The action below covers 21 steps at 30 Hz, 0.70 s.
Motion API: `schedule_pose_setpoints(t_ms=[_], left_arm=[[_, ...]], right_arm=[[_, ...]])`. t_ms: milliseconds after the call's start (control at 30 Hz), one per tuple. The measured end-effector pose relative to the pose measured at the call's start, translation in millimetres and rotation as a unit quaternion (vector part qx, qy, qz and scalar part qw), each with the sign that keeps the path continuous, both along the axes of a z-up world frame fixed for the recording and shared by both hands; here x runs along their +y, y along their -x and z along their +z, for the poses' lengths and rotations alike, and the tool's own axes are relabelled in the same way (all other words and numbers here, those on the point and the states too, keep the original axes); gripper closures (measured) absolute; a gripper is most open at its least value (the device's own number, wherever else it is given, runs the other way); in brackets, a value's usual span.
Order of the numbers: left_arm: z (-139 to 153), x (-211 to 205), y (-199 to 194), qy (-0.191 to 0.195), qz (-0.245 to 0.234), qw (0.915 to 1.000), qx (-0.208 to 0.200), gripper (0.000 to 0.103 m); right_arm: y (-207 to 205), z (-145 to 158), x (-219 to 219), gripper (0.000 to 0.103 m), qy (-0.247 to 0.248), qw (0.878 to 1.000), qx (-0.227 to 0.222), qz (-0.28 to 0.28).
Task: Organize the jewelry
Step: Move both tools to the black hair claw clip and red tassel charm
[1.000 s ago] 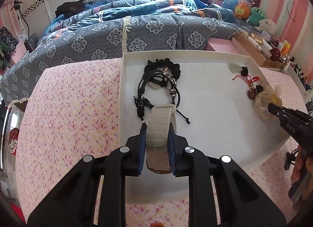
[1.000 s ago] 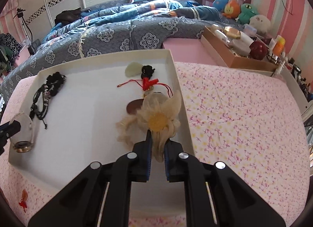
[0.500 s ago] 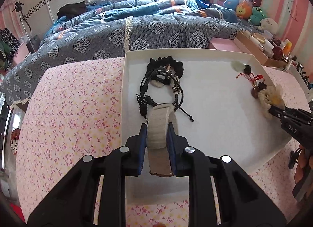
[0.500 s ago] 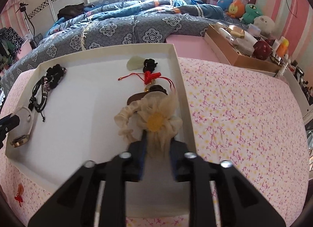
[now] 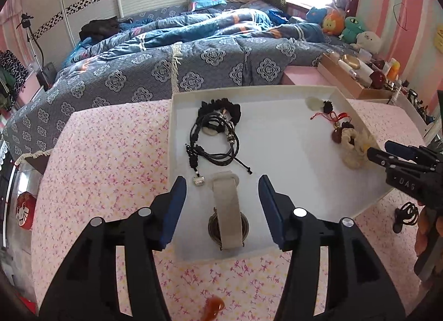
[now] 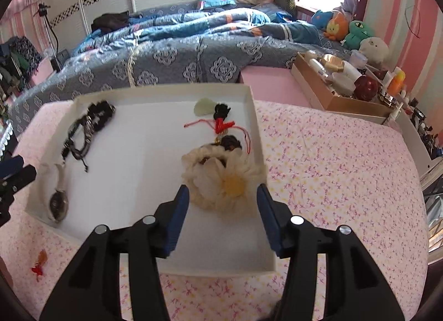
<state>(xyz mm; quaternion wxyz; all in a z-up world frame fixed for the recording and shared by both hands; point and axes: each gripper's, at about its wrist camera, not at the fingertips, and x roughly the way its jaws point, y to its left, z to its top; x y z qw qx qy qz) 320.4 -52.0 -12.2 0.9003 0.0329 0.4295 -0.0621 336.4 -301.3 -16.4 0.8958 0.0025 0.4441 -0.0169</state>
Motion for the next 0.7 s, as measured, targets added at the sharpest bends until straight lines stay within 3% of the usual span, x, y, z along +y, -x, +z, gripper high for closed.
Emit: schedule_pose_setpoints(t_ms=[200,467,700], left_arm=[[25,12,24,0.002,0.006,0.9997,-0.022,0.033],[29,26,71,0.009,0.014,0.9995,-0.028,0.011],[23,22,118,0.000,0.007,0.9990,-0.044,0.005]], right_arm=[[22,24,-12,0.049,-0.014,1.000,-0.017,-0.009],[74,34,-22,0.026,-0.013,0.999,-0.037,-0.013],[112,26,-22,0.023,-0.023,0.999,-0.037,-0.007]])
